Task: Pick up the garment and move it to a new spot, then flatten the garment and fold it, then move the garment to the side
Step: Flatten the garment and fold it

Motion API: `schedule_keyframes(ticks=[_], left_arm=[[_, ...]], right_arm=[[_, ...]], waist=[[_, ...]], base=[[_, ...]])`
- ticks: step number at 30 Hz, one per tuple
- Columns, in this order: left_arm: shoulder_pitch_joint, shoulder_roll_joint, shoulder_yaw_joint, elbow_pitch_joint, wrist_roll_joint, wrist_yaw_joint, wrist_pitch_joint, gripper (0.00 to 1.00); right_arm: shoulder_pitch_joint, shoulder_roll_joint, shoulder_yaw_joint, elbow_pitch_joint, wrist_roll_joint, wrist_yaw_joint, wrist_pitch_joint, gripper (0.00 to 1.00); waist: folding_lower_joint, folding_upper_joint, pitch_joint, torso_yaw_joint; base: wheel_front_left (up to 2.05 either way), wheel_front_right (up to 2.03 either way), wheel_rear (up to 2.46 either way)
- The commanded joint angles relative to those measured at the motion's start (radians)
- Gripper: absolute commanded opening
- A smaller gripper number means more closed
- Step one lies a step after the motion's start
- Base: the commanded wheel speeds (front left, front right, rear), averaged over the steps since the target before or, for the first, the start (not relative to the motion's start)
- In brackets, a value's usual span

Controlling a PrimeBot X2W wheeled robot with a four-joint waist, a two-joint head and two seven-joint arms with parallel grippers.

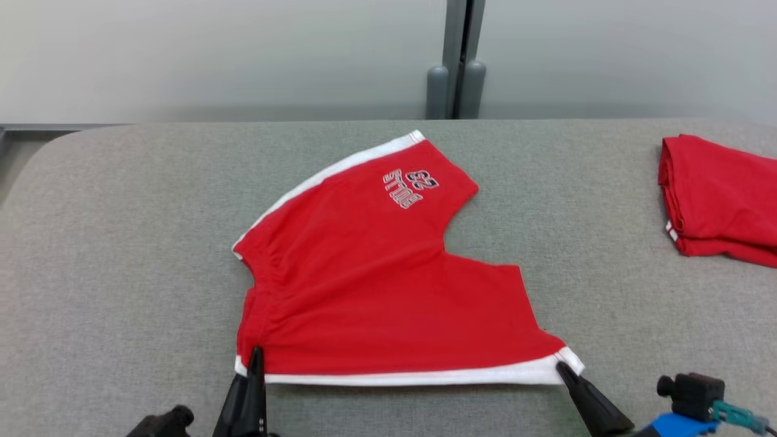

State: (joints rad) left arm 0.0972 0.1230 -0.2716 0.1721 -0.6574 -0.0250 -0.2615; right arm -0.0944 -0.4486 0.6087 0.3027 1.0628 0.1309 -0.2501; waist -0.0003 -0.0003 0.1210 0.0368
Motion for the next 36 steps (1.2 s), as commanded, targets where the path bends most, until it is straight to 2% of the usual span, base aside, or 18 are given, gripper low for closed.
schedule_keyframes(ticks=[1, 6, 8, 13, 18, 26, 32, 36], left_arm=[[0.009, 0.009, 0.008, -0.01, -0.003, 0.007, -0.004, 0.0], [0.04, 0.008, -0.011, -0.053, -0.004, 0.015, 0.019, 0.0], [0.027, 0.008, -0.015, -0.049, -0.009, 0.005, 0.022, 0.0], [-0.025, -0.01, -0.024, -0.031, -0.015, -0.01, 0.018, 0.0], [-0.095, -0.025, -0.046, -0.014, -0.014, -0.022, 0.024, 0.0], [-0.231, -0.044, -0.066, 0.01, -0.029, -0.042, 0.035, 0.0], [-0.335, -0.055, -0.076, 0.049, -0.047, -0.043, 0.036, 0.0], [-0.398, -0.063, -0.08, 0.089, -0.066, -0.038, 0.029, 0.0]], right_arm=[[0.023, -0.005, -0.018, -0.011, -0.01, 0.0, 0.003, 0.0], [0.125, 0.023, -0.135, -0.109, -0.079, 0.0, 0.067, 0.0], [0.131, 0.045, -0.181, -0.138, -0.116, 0.0, 0.098, 0.0], [0.053, 0.086, -0.27, -0.178, -0.21, 0.0, 0.186, 0.0], [-0.087, 0.118, -0.318, -0.152, -0.282, 0.0, 0.245, 0.0], [-0.389, 0.144, -0.316, -0.01, -0.331, 0.0, 0.298, 0.0], [-0.636, 0.174, -0.279, 0.196, -0.342, 0.0, 0.323, 0.0], [-0.776, 0.193, -0.241, 0.343, -0.365, 0.0, 0.296, 0.0]], waist=[[0.0003, 0.0003, -0.003, 0.002], [0.0003, 0.0003, -0.011, 0.01], [0.0003, 0.0003, -0.008, 0.008], [0.0003, 0.0003, 0.02, 0.008], [0.0003, 0.0003, 0.055, 0.037], [0.0003, 0.0003, 0.127, 0.099], [0.0003, 0.0003, 0.198, 0.134], [0.0003, 0.0003, 0.234, 0.158]], base=[[0.0, 0.0, 0.0], [0.0, 0.0, 0.0], [0.0, 0.0, 0.0], [0.0, 0.0, 0.0], [0.0, 0.0, 0.0], [0.0, 0.0, 0.0], [0.0, 0.0, 0.0], [0.0, 0.0, 0.0]])
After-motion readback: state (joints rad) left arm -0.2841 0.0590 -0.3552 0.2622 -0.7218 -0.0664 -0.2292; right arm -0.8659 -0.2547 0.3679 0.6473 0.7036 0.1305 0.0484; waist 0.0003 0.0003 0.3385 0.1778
